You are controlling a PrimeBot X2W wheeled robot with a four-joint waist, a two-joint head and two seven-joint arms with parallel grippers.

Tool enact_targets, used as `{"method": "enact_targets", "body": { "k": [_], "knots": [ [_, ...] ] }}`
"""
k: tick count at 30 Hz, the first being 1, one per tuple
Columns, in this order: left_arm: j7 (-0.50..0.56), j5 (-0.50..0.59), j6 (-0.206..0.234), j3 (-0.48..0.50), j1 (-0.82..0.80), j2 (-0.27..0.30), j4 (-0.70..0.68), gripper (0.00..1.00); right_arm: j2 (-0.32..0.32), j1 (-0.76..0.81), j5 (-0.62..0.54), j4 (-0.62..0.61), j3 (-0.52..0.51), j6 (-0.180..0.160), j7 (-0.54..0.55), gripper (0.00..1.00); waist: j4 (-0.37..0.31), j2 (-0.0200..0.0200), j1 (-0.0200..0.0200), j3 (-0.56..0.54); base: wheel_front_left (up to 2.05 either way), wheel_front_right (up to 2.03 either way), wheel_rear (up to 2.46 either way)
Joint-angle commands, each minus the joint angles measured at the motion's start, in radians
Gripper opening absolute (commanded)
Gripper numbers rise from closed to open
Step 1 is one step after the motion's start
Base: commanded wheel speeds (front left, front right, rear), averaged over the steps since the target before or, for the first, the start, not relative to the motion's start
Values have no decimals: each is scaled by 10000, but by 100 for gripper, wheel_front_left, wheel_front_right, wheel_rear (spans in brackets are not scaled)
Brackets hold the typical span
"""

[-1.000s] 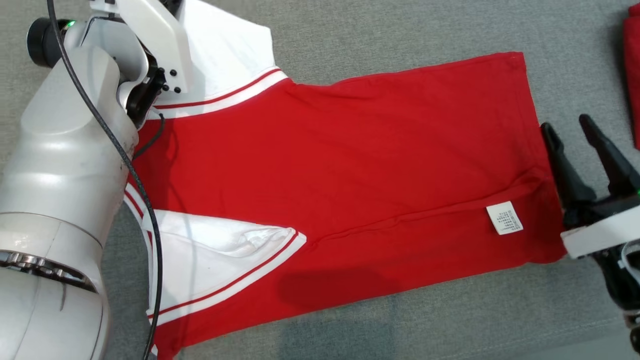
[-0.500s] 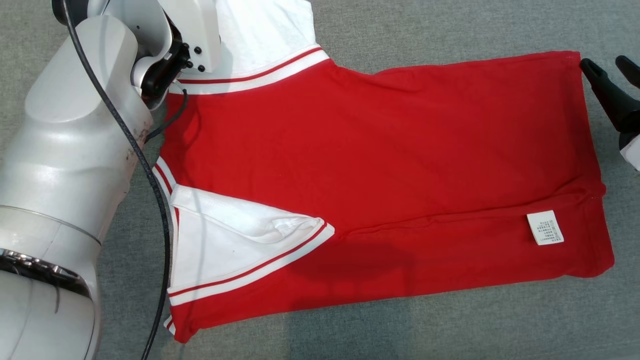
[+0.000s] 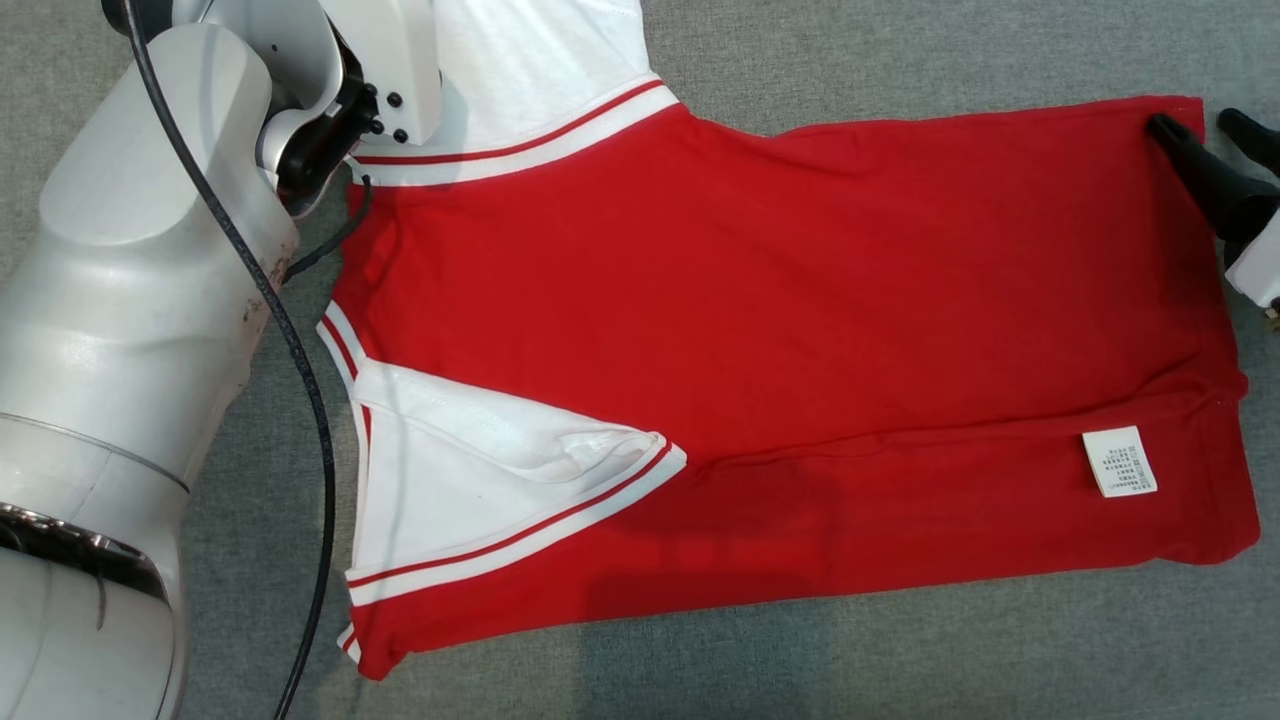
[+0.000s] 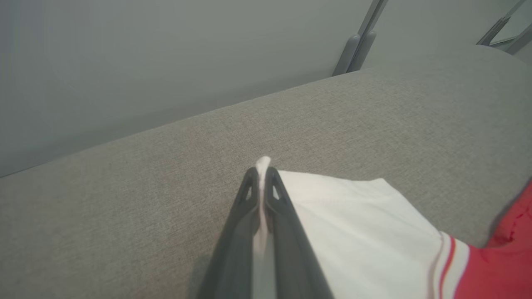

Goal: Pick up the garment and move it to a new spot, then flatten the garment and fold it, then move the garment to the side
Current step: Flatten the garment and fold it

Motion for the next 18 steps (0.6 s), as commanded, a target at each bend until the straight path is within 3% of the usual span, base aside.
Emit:
{"method": "enact_targets", "body": {
  "k": [1, 4, 6, 8, 9, 10, 11, 12, 18],
  "knots": [
    [23, -108, -70, 161, -442, 338, -219, 0, -213, 88, 145, -48, 82, 42, -146, 100, 11, 0, 0, 2, 0, 0, 0],
    [16, -156, -70, 133, -436, 345, -253, 0, -225, -42, 249, 134, 370, 42, -293, 92, 42, 0, 0, 15, 0, 0, 0],
    [-1, -205, -70, 139, -446, 352, -282, 0, -260, -136, 298, 256, 569, 42, -385, 79, 68, 0, 0, 30, 0, 0, 0],
    [-1, -234, -70, 124, -454, 370, -302, 0, -276, -217, 373, 363, 768, 42, -444, 48, 92, 0, 0, 34, 0, 0, 0],
    [-10, -248, -70, 119, -457, 377, -316, 0, -291, -263, 397, 419, 867, 42, -486, 41, 104, 0, 0, 35, 0, 0, 0],
    [-14, -266, -70, 113, -454, 381, -327, 0, -302, -301, 438, 466, 977, 42, -489, 26, 116, 0, 0, 34, 0, 0, 0],
    [-15, -283, -70, 104, -450, 391, -338, 0, -321, -343, 456, 501, 1087, 42, -519, 4, 126, 0, 0, 31, 0, 0, 0],
    [-24, -298, -70, 95, -447, 405, -352, 0, -341, -393, 446, 529, 1202, 42, -572, 0, 132, 0, 0, 27, 0, 0, 0],
    [-456, -272, -71, 38, -459, 546, -547, 0, -505, -809, 293, 513, 1763, 42, -1452, 0, 185, 0, 0, -73, 0, 0, 0]
  ]
}}
